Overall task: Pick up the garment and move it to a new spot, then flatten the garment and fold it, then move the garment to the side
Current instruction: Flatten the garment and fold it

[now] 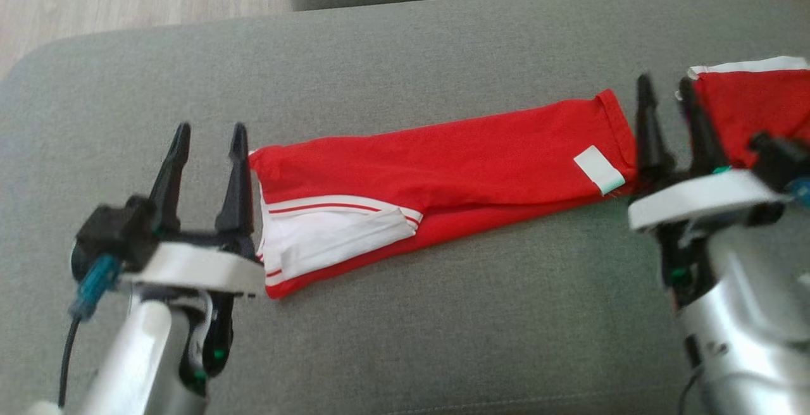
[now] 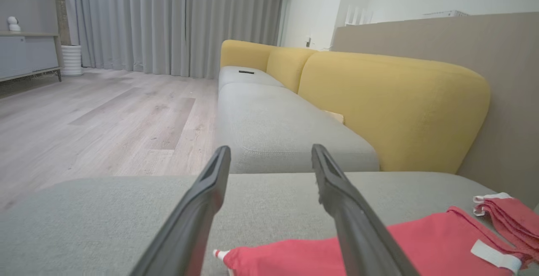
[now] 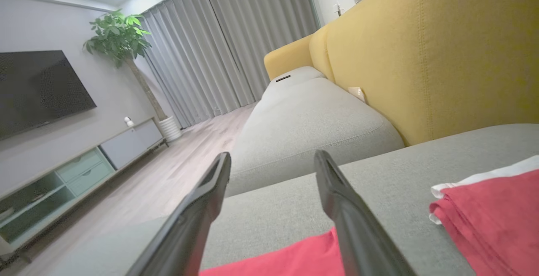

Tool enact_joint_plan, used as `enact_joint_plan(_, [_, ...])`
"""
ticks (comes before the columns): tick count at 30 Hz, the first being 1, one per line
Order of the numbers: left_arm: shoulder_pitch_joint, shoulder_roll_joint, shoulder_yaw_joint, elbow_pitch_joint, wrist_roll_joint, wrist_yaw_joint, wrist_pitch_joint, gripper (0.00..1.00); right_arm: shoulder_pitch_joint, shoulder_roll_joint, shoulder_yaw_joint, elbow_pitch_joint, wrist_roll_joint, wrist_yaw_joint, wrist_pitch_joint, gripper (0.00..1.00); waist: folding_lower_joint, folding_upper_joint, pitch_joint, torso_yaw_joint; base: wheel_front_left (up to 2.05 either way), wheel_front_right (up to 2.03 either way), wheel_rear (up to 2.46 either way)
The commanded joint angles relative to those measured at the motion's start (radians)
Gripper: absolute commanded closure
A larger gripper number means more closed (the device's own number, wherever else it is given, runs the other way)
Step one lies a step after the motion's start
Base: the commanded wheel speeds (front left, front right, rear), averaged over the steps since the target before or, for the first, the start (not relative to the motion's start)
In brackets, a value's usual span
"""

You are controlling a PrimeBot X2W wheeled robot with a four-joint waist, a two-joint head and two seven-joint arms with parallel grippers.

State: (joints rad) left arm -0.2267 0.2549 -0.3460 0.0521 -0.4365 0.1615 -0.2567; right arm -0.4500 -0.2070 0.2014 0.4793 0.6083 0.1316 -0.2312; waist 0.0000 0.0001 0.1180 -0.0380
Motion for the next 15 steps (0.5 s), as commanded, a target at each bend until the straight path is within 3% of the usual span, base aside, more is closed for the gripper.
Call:
enact_joint_plan(1, [-0.007,-0.022,0.095,-0.037,0.040,-0.031,-0.005,0.00,0.016,0.041,-0.019,-0.038,-0.078,-0.001,-0.021,0.00,0.0000,-0.0001,-0.001,-0.002,0.00,0.00,0.00])
enact_joint_plan(7, [0.071,-0.113,0.181,0.002,0.179,-0.150,-0.005,0.00,0.103,0.131,-0.078,-0.052,-0.236,-0.001,-0.030,0.00,0.0000,-0.0001,-0.006,0.003,0.00,0.00,0.00])
enact_joint_plan(15, [0.065,-0.179,0.266,0.011,0.233,-0.226,-0.005,0.00,0.111,0.151,-0.125,-0.085,-0.296,-0.001,-0.030,0.00,0.0000,-0.0001,0.020,0.020,0.00,0.00,0.00])
